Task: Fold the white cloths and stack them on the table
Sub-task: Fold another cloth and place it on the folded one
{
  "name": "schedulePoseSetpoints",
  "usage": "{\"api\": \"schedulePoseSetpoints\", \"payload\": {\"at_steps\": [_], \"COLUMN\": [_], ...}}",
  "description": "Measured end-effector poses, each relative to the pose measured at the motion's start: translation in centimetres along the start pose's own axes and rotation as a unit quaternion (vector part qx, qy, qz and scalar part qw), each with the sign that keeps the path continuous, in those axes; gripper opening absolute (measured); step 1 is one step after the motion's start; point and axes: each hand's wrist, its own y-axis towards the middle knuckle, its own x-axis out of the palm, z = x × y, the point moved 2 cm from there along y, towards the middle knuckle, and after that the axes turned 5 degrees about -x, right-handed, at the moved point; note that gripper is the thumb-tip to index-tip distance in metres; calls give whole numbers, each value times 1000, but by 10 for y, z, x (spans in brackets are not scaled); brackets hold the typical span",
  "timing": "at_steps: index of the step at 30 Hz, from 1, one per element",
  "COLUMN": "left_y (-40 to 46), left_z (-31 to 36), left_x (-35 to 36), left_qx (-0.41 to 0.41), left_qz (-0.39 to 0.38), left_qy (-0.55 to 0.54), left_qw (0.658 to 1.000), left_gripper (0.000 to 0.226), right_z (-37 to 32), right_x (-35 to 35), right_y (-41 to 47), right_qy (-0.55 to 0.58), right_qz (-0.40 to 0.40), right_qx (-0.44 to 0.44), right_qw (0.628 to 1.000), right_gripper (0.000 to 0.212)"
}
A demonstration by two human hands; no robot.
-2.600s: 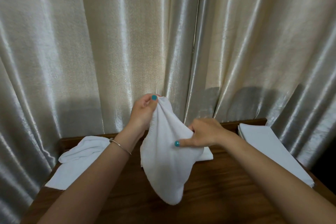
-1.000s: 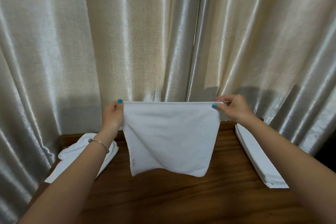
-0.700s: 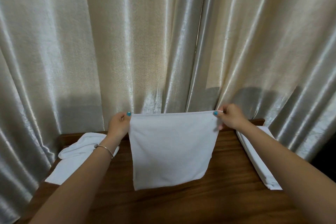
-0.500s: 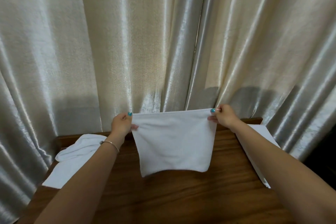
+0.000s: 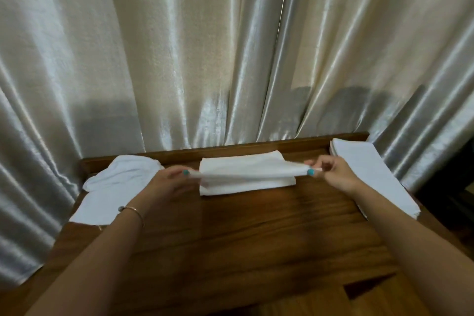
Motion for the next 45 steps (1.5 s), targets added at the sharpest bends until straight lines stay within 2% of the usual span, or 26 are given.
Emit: {"api": "schedulePoseSetpoints", "payload": {"at_steps": [2, 6, 11, 15, 17, 21, 24, 27, 29, 33, 35, 37, 39, 42, 45], "left_y": [-17, -47, -80, -99, -110, -121, -120, -120, -117, -102, -89, -73, -55, -22, 9], "left_z": [-34, -91, -133, -153, -164, -180, -198, -209, -216, -208, -196, -182, -167, -150, -141], "left_x": [7, 26, 51, 61, 68, 83, 92, 96, 93, 88, 84, 77, 73, 69, 72], "left_qx": [-41, -138, -169, -153, -141, -93, -80, -76, -87, -126, -143, -149, -152, -141, -174], "left_qz": [-15, -50, -37, -10, 9, 27, 33, 40, 26, 29, 34, 37, 56, 152, 227], "left_qy": [51, 35, -35, -52, -7, 192, 256, 312, 342, 343, 331, 333, 344, 343, 284], "left_qw": [998, 988, 984, 987, 990, 977, 963, 946, 935, 931, 932, 930, 925, 916, 915], "left_gripper": [22, 24, 25, 30, 25, 23, 23, 24, 24, 15, 18, 17, 15, 17, 37], "right_z": [27, 85, 121, 132, 140, 157, 171, 177, 179, 175, 166, 160, 155, 148, 143], "right_x": [5, 9, 2, 4, 5, 20, 34, 41, 42, 34, 30, 28, 29, 33, 44], "right_y": [-20, -57, -90, -111, -123, -140, -146, -150, -151, -141, -129, -112, -92, -60, -26], "right_qy": [4, 18, 27, 36, 6, -74, -131, -192, -214, -343, -371, -373, -366, -365, -371], "right_qz": [-38, -92, -107, -102, -112, -155, -195, -197, -215, -230, -202, -190, -198, -201, -176], "right_qx": [30, 73, 81, 61, 59, 42, 25, 16, 26, 3, 3, 13, 30, 41, 48], "right_qw": [999, 993, 991, 992, 992, 984, 972, 961, 952, 911, 906, 908, 909, 908, 910], "right_gripper": [17, 12, 12, 21, 14, 10, 11, 28, 12, 36, 49, 53, 50, 40, 28]}}
